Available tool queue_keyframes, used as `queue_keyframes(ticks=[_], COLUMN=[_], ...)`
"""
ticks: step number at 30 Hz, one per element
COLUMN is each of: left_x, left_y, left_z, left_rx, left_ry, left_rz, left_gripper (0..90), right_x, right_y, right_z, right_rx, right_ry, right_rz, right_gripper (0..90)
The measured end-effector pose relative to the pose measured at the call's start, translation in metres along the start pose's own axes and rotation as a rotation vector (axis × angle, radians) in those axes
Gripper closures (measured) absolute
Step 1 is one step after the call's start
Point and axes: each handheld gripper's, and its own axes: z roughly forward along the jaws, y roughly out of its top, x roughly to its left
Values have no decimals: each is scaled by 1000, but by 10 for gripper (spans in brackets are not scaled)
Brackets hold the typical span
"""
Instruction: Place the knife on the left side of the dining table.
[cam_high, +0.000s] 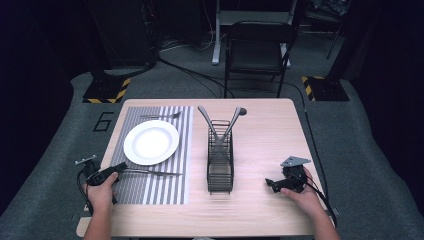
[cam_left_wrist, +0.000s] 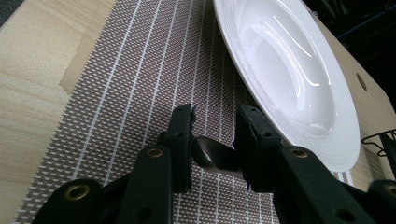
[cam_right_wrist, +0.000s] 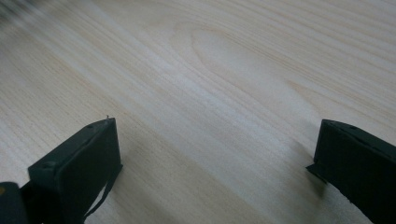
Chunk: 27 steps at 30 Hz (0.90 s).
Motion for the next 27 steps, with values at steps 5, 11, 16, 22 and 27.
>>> queue_keyframes(ticks=[5,11,16,22,27], left_x=[2,4,3,2,2], left_y=[0,-1,-2,-2,-1], left_z=[0,-1,-3,-8,-8], left_rx=[10,21,18,-3,-2], left_ry=[17,45,62,60,65], left_rz=[4,12,30,42,51], left_gripper=[673,670,666,656,653], right_x=[0,0,0,0,0], right_y=[0,0,0,0,0], right_z=[0,0,0,0,0], right_rx=[0,1,2,0,0], right_ry=[0,-5,2,0,0], right_rz=[0,1,2,0,0], right_gripper=[0,0,0,0,0])
